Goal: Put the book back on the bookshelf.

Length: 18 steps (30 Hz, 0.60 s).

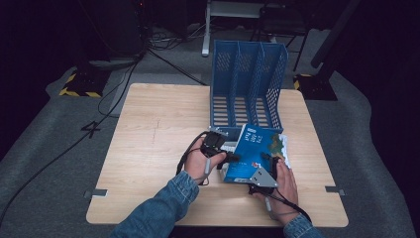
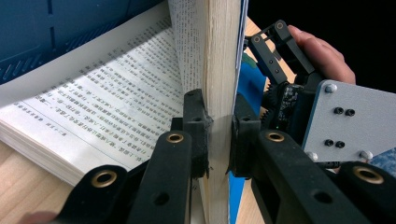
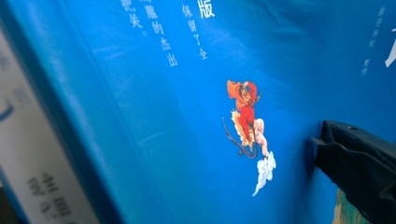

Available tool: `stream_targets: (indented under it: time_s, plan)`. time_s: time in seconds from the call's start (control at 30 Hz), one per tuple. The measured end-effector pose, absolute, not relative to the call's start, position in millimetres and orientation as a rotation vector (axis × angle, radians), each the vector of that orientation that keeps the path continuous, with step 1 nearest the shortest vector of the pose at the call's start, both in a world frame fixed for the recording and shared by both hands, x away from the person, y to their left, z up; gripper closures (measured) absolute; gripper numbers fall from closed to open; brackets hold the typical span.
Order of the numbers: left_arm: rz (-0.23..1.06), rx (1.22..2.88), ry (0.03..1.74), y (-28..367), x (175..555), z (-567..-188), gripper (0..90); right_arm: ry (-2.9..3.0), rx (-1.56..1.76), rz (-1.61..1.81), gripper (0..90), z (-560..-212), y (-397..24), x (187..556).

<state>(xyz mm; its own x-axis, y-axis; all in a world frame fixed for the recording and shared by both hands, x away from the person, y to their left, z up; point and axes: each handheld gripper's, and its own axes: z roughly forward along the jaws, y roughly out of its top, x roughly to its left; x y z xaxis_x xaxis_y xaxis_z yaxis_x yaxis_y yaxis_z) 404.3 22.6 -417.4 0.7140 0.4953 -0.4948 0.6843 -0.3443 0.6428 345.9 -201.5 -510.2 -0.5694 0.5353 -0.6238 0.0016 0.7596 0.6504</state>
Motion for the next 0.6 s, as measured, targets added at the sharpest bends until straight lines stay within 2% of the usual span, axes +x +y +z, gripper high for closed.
stream_targets:
  time_s: [0.27,0.4,0.5,0.6]
  plan:
    - [-0.240,1.975,0.936,26.1,408.8,-423.7,79.5,2.062,0.409,0.771,0.0,-510.9,-197.7,350.3]
    - [-0.310,1.917,0.972,31.6,413.8,-430.4,79.1,2.069,0.398,0.731,0.2,-508.8,-192.4,351.2]
    - [-0.323,1.895,0.981,32.2,414.4,-433.1,74.9,2.069,0.403,0.725,1.2,-508.6,-191.6,351.2]
    - [-0.320,1.890,0.982,33.0,414.6,-435.1,70.4,2.077,0.378,0.689,7.3,-506.9,-188.9,348.9]
